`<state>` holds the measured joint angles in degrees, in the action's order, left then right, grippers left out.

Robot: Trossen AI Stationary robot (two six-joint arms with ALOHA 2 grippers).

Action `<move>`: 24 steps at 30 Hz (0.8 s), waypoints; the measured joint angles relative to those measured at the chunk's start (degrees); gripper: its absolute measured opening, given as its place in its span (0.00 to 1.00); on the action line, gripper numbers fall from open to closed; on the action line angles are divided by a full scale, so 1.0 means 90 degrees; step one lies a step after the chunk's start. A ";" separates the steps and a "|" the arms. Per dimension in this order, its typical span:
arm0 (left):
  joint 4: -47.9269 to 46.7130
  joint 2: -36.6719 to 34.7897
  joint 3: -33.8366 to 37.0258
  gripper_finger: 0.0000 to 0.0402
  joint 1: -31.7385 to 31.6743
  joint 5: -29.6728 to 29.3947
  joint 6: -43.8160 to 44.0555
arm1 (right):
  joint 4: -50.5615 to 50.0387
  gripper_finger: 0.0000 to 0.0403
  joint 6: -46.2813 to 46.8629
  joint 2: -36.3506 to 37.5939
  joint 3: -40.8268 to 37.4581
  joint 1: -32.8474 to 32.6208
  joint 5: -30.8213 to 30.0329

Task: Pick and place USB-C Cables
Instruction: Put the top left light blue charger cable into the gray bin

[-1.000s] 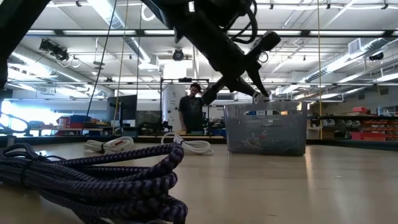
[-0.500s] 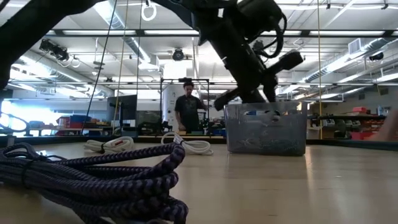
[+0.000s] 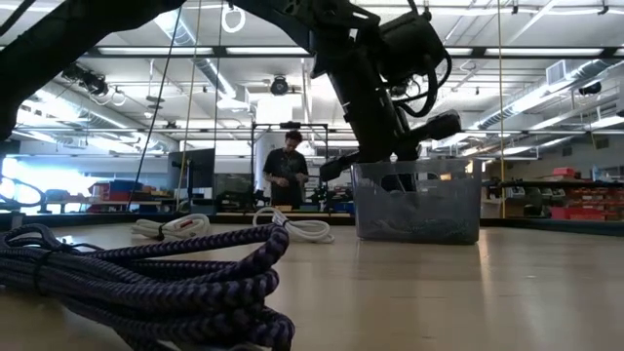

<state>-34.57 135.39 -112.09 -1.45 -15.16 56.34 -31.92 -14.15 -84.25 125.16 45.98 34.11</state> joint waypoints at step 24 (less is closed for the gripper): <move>0.0391 0.0000 0.0000 0.19 -0.0041 0.0037 -0.0359 | 0.0005 0.01 0.0000 0.0000 0.0000 0.0000 0.0007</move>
<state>-31.06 135.39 -112.09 -1.83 -14.84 53.11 -31.88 -14.15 -84.25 125.16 45.98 34.17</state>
